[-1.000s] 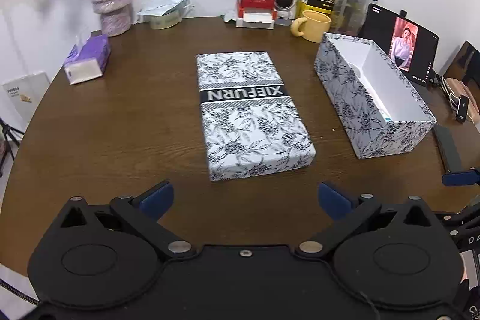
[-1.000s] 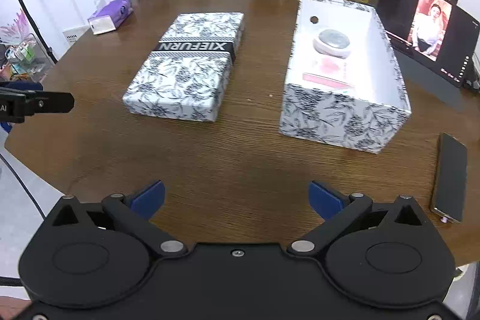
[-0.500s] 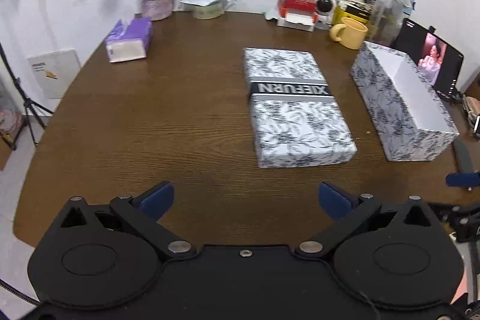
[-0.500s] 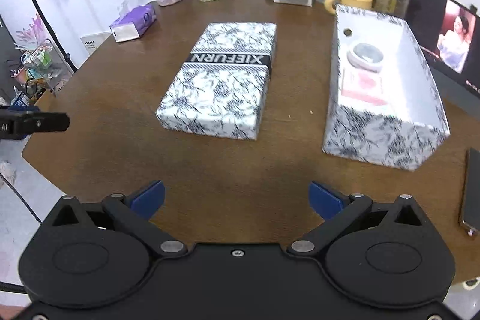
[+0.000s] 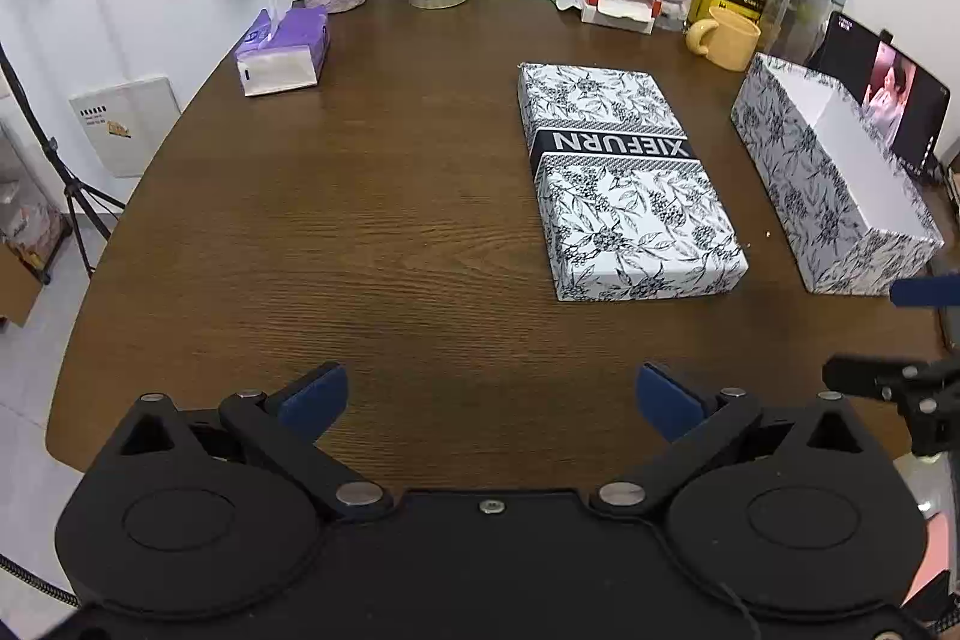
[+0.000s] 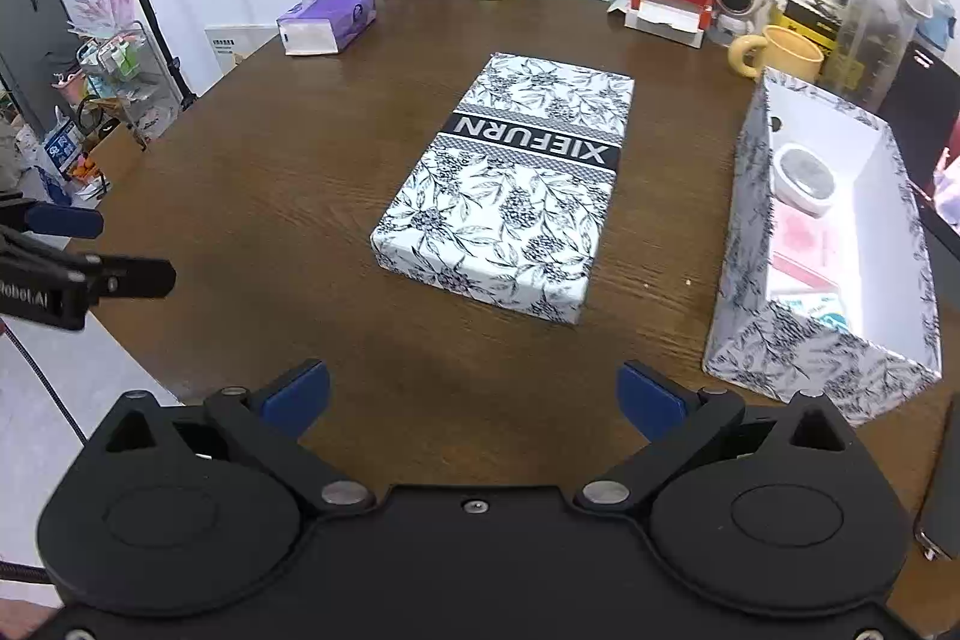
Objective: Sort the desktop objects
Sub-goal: 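Move both tools toward the floral lid with the black XIEFURN band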
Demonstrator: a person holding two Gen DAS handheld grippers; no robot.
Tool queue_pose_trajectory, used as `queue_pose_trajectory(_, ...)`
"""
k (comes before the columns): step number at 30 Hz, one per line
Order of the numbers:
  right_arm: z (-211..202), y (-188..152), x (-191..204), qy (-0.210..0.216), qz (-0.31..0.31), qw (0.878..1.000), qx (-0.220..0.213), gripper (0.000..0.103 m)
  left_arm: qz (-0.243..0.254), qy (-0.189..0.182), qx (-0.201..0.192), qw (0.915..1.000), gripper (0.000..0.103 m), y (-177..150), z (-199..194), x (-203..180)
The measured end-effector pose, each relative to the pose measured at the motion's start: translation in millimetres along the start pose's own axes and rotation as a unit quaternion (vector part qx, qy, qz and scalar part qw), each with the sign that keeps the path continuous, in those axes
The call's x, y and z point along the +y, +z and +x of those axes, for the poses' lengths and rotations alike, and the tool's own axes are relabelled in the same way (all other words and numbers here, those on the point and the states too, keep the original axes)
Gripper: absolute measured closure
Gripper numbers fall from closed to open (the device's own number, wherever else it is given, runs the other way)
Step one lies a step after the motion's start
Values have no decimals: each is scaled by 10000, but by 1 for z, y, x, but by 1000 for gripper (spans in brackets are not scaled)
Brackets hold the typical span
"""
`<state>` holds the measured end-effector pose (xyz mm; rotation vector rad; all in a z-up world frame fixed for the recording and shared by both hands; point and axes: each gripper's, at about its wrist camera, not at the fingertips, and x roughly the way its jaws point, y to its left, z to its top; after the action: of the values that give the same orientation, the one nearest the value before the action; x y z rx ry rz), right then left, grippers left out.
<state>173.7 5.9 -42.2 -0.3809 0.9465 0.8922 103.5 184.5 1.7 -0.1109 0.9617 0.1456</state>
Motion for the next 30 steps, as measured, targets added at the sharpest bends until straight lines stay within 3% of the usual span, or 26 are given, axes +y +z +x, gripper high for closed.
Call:
queue_pose_trajectory(9,21,14,-5,134,-139,9997,114,0,-259,54,73,9996,0,12,13,6)
queue_pose_trajectory(30,77,65,-45,239,-105,9988,417,0,-65,47,393,9992,0,71,79,-12)
